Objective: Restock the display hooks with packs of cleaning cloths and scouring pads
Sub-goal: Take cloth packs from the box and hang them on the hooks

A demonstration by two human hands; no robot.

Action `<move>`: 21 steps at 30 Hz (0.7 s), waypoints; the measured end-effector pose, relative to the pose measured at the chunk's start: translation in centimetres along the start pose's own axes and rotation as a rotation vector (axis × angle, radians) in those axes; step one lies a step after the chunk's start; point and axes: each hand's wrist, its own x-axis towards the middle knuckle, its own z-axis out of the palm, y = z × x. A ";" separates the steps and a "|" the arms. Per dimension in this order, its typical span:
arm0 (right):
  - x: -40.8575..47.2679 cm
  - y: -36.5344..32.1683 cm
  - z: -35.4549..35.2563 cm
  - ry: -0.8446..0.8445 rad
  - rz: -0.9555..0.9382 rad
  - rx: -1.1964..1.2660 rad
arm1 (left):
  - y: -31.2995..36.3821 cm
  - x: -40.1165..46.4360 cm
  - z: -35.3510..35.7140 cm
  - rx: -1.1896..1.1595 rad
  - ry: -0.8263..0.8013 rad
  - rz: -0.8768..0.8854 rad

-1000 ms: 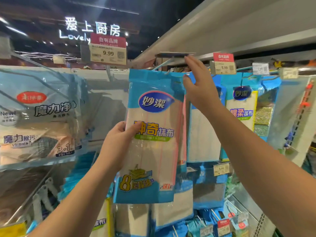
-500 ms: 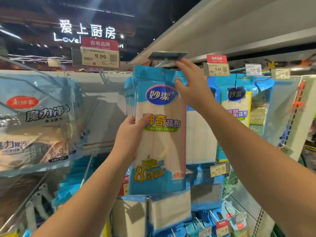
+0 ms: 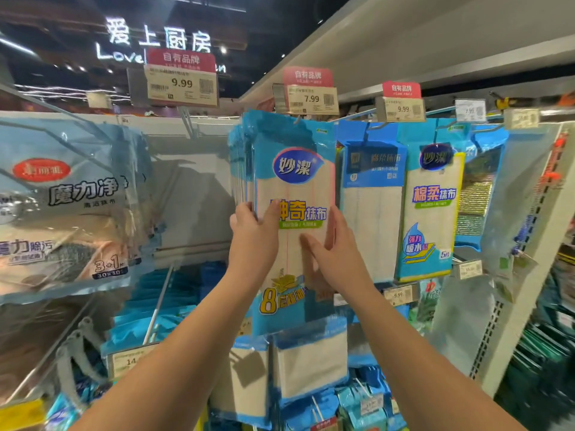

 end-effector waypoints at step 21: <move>-0.1 -0.7 3.1 0.016 0.084 -0.237 | -4.1 -0.9 -2.0 0.324 0.006 0.048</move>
